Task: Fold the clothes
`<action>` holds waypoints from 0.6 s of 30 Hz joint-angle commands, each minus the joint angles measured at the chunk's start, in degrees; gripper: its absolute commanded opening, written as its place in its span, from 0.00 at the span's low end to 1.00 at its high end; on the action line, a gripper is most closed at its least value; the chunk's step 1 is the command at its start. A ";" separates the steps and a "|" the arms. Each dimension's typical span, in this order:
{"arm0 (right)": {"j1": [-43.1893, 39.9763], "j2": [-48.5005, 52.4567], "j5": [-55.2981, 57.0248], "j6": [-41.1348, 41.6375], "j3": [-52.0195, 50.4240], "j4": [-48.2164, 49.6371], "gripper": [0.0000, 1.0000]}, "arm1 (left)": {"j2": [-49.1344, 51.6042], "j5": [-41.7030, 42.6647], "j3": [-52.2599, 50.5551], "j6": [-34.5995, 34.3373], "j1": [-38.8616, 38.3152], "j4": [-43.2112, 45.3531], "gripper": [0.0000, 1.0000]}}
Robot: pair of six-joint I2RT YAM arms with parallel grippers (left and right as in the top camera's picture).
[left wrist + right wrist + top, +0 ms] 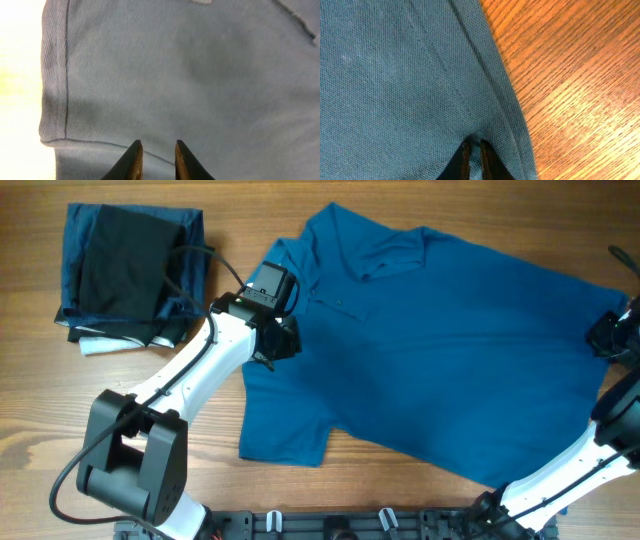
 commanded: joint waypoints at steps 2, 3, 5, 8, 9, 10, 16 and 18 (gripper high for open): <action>0.15 -0.20 -2.97 -1.70 3.93 -0.79 0.22 | -0.24 0.00 3.72 4.31 -0.24 1.86 0.22; 0.72 -1.73 -3.21 -1.75 4.96 -1.27 0.23 | -0.61 -0.02 6.05 6.36 -0.26 1.88 0.22; 2.03 -4.66 -5.16 -1.75 6.99 -2.69 0.27 | -0.90 -1.57 10.82 8.44 -0.26 1.86 0.22; 5.18 -10.71 -11.15 -1.68 9.11 -4.70 0.38 | -0.87 -4.94 19.21 10.47 -0.26 4.20 0.04; 6.16 -12.22 -11.98 -1.68 9.11 -5.03 0.42 | -0.87 -5.11 20.76 12.37 -0.26 6.10 0.04; 6.99 -13.42 -12.20 -1.42 9.11 -5.40 0.48 | -0.85 -5.42 21.66 12.94 -0.26 7.87 0.04; 11.21 -16.09 -12.20 -0.79 9.05 -8.85 0.92 | 1.92 -5.49 38.53 14.47 1.01 8.41 0.04; 11.80 -16.09 -12.48 1.49 9.01 -10.34 0.94 | 4.74 -3.93 47.12 16.02 1.49 6.47 0.04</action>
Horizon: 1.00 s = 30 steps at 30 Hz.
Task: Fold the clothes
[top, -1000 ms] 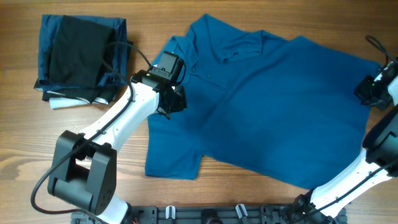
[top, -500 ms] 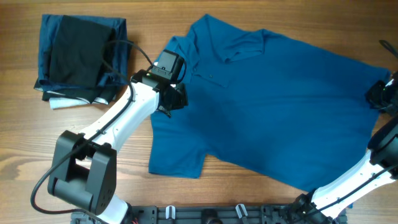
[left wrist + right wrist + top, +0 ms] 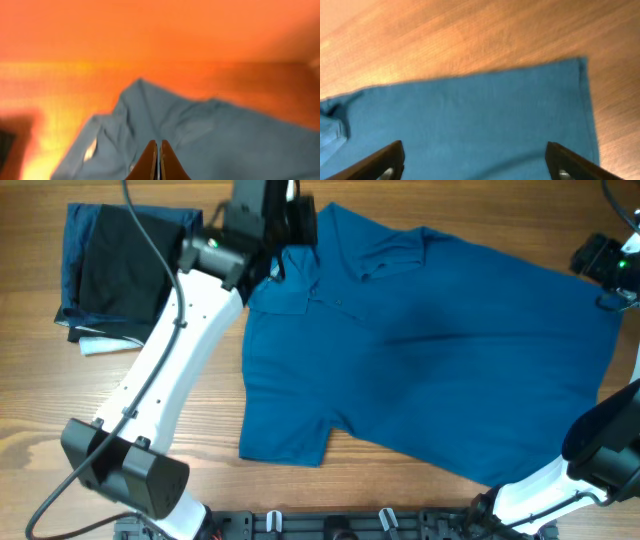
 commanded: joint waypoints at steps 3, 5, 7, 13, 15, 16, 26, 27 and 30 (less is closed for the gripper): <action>0.79 0.09 -1.42 7.76 0.22 -1.11 0.99 | 9.84 0.92 24.94 4.98 1.20 -3.56 0.04; 0.79 0.09 -1.44 9.05 0.22 -1.09 1.00 | 14.86 1.20 31.74 5.03 1.20 -3.48 0.04; 0.79 0.09 -1.40 9.03 0.22 -1.09 0.99 | 18.56 3.96 32.92 4.31 1.20 -2.45 0.04; 0.79 0.09 -3.19 5.42 0.22 -1.42 1.00 | 31.01 8.24 32.92 -2.16 1.33 -6.60 0.04; 1.44 0.09 -9.88 -4.07 0.22 -1.64 0.98 | 34.21 8.20 32.92 -2.93 2.08 -10.23 0.05; 2.34 0.09 -11.91 -7.32 0.22 -0.85 0.98 | 35.23 8.22 32.92 -5.11 3.06 -13.49 0.04; 18.25 2.62 -7.37 -13.64 0.22 6.27 0.98 | 35.76 21.97 32.92 -10.47 17.62 -30.14 0.04; 19.65 3.32 -9.09 -14.01 0.22 6.56 0.98 | 35.76 21.92 32.92 -10.45 18.32 -30.97 0.04; 25.90 6.95 -13.86 -13.88 0.22 9.57 0.95 | 35.76 21.77 32.92 -10.47 20.28 -33.11 0.06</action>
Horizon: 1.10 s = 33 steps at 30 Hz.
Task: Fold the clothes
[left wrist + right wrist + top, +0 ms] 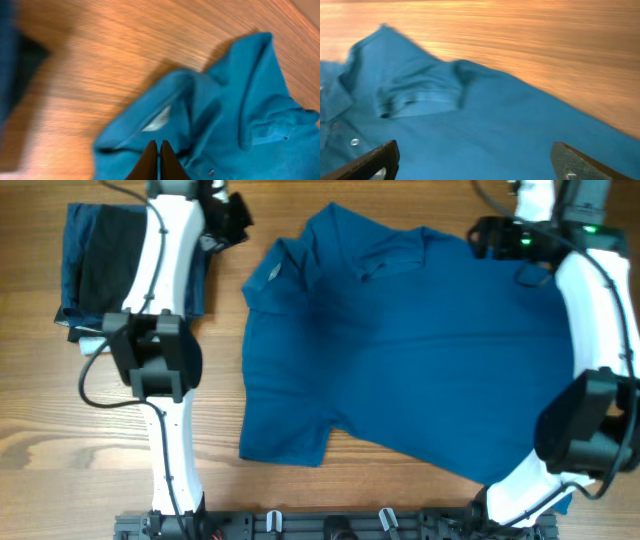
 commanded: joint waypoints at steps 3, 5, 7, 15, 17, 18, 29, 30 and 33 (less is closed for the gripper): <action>11.87 10.10 -3.98 -2.29 0.26 7.82 0.85 | -1.68 3.39 0.92 -0.24 1.42 -3.39 0.13; 15.72 12.87 -2.69 -4.81 0.26 11.54 0.80 | -1.66 3.37 0.92 -0.24 1.40 -4.33 0.15; 18.75 14.73 0.81 -4.79 0.26 14.53 0.72 | -1.68 3.37 0.94 -0.24 1.38 -4.94 0.20; 28.48 19.87 24.15 -9.86 0.26 19.52 0.61 | -1.66 3.37 0.94 -0.24 1.38 -6.40 0.60; 28.46 20.52 24.83 -10.73 0.26 19.87 0.59 | -1.68 3.37 0.92 -0.24 1.38 -6.82 0.64; 28.41 20.72 24.81 -10.60 0.26 19.85 0.56 | -1.68 3.37 0.92 -0.24 1.38 -6.97 0.73; 28.52 23.19 20.24 -7.30 0.26 18.51 0.43 | -1.68 3.34 0.94 -0.24 1.38 -7.26 0.82; 28.52 23.19 20.24 -6.95 0.26 18.40 0.43 | -1.68 3.37 0.92 -0.24 1.38 -7.23 0.82; 28.55 23.12 18.27 -5.22 0.28 17.33 0.48 | -1.66 3.37 0.94 -0.24 1.38 -7.23 0.82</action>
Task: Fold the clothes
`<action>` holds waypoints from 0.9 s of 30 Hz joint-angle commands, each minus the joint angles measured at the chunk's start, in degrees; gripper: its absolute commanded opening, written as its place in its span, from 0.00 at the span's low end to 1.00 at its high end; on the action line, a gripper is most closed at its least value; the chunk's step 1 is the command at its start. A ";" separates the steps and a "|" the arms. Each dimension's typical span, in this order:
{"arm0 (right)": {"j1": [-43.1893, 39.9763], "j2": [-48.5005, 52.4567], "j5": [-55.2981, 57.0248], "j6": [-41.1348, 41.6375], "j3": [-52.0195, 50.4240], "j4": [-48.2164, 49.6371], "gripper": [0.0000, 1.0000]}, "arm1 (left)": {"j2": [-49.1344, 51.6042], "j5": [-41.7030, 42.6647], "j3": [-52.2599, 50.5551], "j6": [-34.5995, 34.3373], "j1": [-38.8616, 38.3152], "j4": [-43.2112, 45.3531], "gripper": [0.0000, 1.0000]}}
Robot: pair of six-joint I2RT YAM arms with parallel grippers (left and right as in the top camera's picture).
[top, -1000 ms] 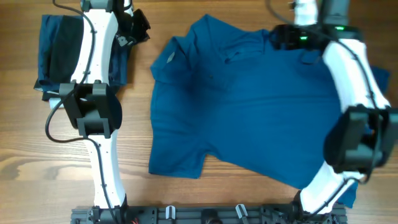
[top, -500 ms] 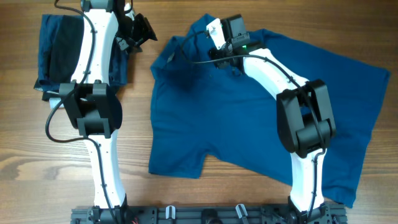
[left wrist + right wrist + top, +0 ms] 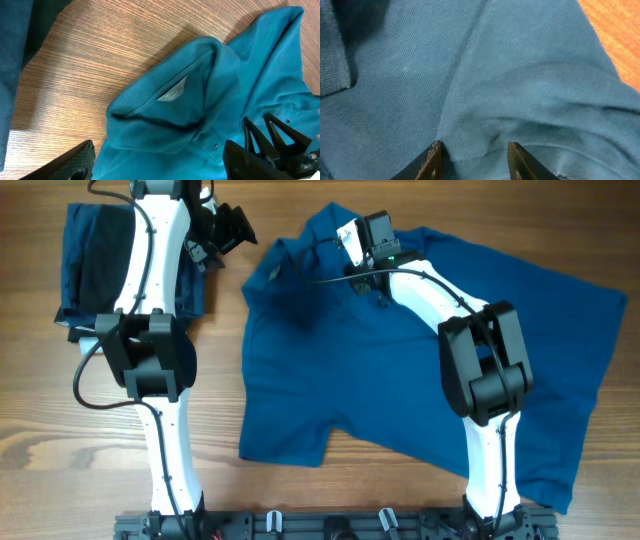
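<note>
A blue polo shirt [image 3: 420,370] lies spread on the wooden table, its collar [image 3: 165,75] at the far left with a white label showing. My left gripper [image 3: 228,230] hovers wide open just left of the collar, and in the left wrist view [image 3: 159,150] nothing is between its fingers. My right gripper [image 3: 365,245] is down on the shirt by the collar and placket. Its fingers [image 3: 434,157] are open and press on the fabric, with a small ridge of cloth [image 3: 480,125] between them.
A folded stack of dark clothes [image 3: 125,270] sits at the far left corner, beside the left arm. Bare wood [image 3: 60,410] runs along the left and front of the shirt. Both arms reach across to the far side of the table.
My left gripper, shut above the collar before, is now wide open there. My right gripper has moved left from the shirt's far middle to the collar and sits on the fabric, jaws narrower.
First my left gripper was low on the shirt's left shoulder and my right was shut at the right hem. Then the left was shut and raised by the collar, with the right open above the far right. Now both are at the collar, open.
</note>
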 commanded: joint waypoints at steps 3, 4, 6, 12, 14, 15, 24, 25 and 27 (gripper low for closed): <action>0.11 0.33 -4.87 2.89 0.39 -2.29 0.53 | -1.66 0.61 0.92 0.28 0.11 -0.02 0.83; 0.11 0.02 -5.16 3.28 0.39 -2.64 0.53 | -1.66 0.61 0.94 0.31 0.11 -0.02 0.83; 0.11 -0.39 -5.22 4.52 0.39 -3.30 0.50 | -1.66 0.63 0.94 0.28 0.11 -0.02 0.83; 0.11 -0.37 -5.25 6.27 0.26 -2.69 0.12 | -1.66 0.61 0.94 0.31 0.11 -0.04 0.83; 0.09 -0.39 -5.20 6.27 0.28 -1.44 0.04 | -1.66 0.63 0.92 0.31 0.11 -0.07 0.83; 0.04 -0.59 -4.96 6.23 0.39 -0.76 0.04 | -1.66 0.63 0.94 0.28 0.11 -0.07 0.83; 0.00 -6.10 2.86 3.17 0.55 7.17 0.04 | -1.66 0.63 0.94 0.28 0.11 -0.09 0.82; -0.20 -6.10 2.86 0.83 0.55 8.00 0.04 | -1.66 0.63 0.92 0.28 0.11 -0.09 0.82; -0.74 -6.08 2.84 -0.33 0.55 10.01 0.04 | -1.66 0.63 0.92 0.31 0.11 -0.09 0.82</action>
